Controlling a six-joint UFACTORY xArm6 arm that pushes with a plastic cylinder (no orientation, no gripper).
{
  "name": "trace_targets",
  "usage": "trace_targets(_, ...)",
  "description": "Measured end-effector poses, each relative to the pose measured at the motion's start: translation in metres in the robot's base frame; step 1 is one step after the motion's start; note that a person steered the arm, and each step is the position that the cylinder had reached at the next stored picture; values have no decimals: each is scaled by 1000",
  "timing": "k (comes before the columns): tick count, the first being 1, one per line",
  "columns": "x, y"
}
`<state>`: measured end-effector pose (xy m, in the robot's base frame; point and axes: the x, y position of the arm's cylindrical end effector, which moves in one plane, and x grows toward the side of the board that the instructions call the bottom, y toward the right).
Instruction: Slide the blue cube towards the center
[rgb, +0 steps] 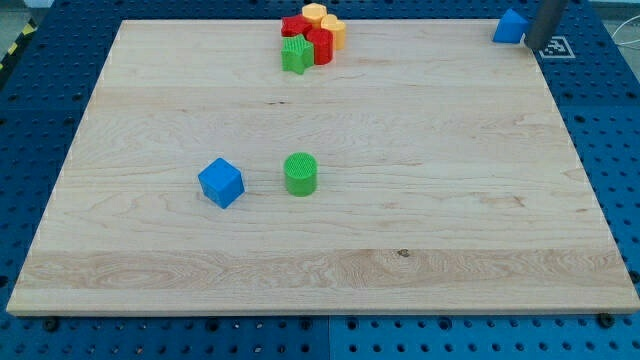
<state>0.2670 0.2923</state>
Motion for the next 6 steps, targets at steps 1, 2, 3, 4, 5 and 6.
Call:
trace_targets(1,52,-57)
trace_targets(2,91,-135)
trace_targets(3,110,-238)
trace_targets(4,110,-352)
trace_targets(5,125,-454)
trace_targets(6,149,-483)
